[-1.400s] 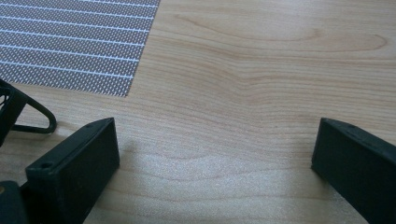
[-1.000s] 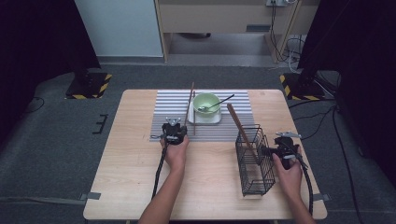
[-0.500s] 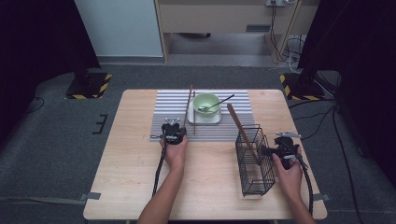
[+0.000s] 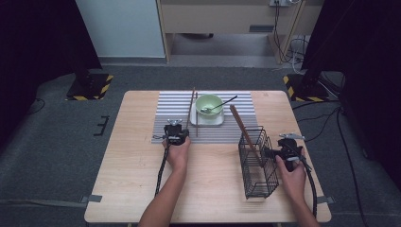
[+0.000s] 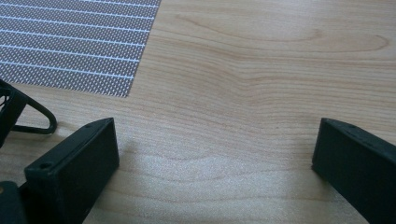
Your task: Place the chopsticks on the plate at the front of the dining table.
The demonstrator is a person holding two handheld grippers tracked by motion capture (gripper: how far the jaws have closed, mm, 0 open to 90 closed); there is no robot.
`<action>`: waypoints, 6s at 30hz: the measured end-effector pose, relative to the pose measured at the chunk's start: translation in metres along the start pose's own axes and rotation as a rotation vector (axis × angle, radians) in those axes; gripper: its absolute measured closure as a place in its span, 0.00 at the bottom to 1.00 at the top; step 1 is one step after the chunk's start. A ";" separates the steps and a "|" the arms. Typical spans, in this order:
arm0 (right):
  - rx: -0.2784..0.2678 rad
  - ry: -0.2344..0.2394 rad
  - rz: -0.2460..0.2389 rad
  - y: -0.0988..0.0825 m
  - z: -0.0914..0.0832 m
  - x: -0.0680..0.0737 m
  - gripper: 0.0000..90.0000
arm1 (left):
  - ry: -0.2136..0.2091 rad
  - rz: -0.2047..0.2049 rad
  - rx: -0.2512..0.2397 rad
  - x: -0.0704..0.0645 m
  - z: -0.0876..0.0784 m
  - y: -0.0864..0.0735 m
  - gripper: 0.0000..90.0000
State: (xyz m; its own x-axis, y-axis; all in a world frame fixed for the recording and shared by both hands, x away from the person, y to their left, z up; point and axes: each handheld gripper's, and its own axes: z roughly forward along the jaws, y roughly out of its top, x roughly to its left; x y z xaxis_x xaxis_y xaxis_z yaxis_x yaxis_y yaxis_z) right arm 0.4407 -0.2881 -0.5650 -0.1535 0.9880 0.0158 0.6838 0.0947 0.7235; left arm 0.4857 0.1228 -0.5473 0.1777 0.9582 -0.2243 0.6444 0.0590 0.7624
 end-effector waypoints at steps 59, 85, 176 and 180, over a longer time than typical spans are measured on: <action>0.000 0.000 0.000 0.000 0.000 0.000 0.01 | -0.023 0.032 -0.012 -0.021 0.003 -0.003 0.89; 0.000 0.000 0.000 0.000 0.000 0.000 0.01 | -0.018 0.061 -0.024 -0.019 0.001 0.001 0.91; 0.001 -0.001 0.001 0.000 0.000 0.000 0.01 | -0.017 0.167 -0.065 -0.034 -0.004 0.000 0.46; 0.000 -0.001 0.001 0.000 0.000 0.000 0.01 | -0.006 0.181 -0.057 -0.036 0.000 -0.003 0.45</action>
State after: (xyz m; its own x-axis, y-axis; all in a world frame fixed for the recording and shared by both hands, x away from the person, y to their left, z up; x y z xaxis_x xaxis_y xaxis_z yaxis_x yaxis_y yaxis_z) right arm 0.4407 -0.2880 -0.5650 -0.1526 0.9882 0.0158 0.6840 0.0941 0.7234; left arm 0.4778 0.0884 -0.5413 0.2914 0.9530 -0.0833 0.5583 -0.0987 0.8238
